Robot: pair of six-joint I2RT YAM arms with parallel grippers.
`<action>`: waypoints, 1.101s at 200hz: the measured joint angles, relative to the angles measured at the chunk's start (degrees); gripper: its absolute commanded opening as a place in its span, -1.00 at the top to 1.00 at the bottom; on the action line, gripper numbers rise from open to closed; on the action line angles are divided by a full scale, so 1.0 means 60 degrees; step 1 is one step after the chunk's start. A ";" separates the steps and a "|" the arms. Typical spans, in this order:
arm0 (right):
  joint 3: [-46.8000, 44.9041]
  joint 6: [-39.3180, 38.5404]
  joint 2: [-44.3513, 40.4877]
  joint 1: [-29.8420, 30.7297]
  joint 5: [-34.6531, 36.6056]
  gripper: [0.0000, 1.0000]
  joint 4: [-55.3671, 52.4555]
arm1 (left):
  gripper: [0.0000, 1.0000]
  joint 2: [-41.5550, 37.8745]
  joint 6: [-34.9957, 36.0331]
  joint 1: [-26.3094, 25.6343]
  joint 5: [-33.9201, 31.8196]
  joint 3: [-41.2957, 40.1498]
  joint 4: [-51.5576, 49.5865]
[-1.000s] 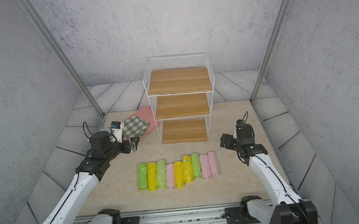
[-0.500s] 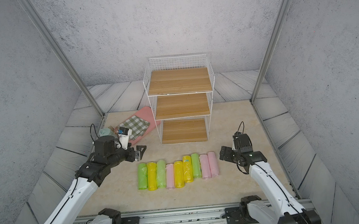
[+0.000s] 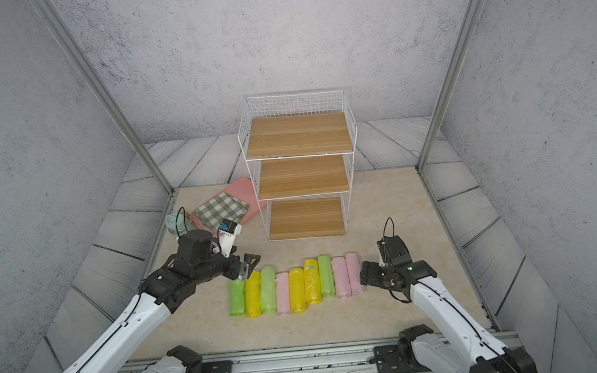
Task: Sort the rolls of trash bags by color and place them on the shelf
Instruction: Pick up the roll of trash bags from the center of the board.
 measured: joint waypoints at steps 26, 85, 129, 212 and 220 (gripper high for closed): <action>-0.0029 0.0109 0.0058 0.0106 -0.0044 -0.74 0.0047 | -0.94 0.0306 -0.0007 -0.0222 -0.0062 -0.0058 0.0084; -0.0026 0.0270 0.0849 0.0324 -0.0138 -0.69 0.0175 | -0.94 0.0892 0.0004 -0.0627 -0.0102 -0.0062 0.0229; -0.0026 0.0313 0.1268 0.0481 -0.0211 -0.65 0.0412 | -0.94 0.1133 0.0029 -0.0831 -0.0131 -0.0076 0.0299; 0.0000 0.0481 0.1829 0.0783 -0.0339 -0.61 0.0798 | -0.94 0.1810 0.0040 -0.1144 -0.0240 -0.0076 0.0492; 0.0000 0.0484 0.1836 0.0805 -0.0342 -0.61 0.0823 | -0.94 0.1854 0.0044 -0.1177 -0.0248 -0.0076 0.0503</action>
